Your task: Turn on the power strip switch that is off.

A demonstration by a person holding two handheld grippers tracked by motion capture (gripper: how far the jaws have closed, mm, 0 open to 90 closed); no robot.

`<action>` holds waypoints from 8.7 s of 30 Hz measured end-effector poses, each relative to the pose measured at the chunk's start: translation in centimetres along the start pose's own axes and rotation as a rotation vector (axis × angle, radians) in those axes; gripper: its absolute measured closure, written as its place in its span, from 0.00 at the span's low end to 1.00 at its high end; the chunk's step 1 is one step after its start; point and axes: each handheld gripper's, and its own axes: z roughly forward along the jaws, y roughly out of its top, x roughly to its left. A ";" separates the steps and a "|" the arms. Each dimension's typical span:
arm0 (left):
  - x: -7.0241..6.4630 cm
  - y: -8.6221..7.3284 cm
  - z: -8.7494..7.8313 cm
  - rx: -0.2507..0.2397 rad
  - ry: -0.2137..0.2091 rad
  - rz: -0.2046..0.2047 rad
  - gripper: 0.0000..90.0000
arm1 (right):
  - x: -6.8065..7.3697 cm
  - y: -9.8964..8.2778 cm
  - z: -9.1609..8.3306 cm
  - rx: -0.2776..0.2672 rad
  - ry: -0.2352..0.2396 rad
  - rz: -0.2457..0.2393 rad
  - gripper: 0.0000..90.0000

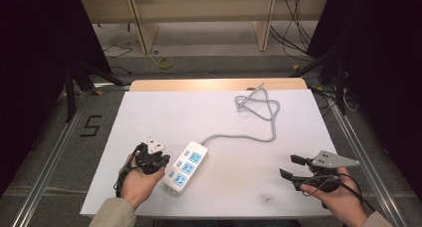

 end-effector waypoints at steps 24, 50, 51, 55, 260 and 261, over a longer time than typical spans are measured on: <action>-1.7 1.4 1.6 0.073 -0.031 0.026 1.00 | 0.1 0.0 0.0 -0.001 0.003 0.000 0.37; -1.8 2.3 3.4 0.163 -0.040 0.008 1.00 | 0.1 0.0 0.0 0.002 0.005 0.000 0.37; -1.8 2.4 3.4 0.165 -0.040 0.008 1.00 | 0.1 0.0 0.0 0.002 0.005 0.000 0.37; -1.8 2.4 3.5 0.175 -0.042 0.009 1.00 | 0.1 0.0 0.0 0.003 0.005 0.000 0.38; -0.4 2.8 1.4 -0.086 0.037 -0.043 0.59 | 0.2 0.0 0.1 0.006 0.011 -0.001 0.38; -0.3 2.8 1.3 -0.084 0.041 -0.041 0.58 | 0.2 0.0 0.1 0.006 0.011 -0.002 0.38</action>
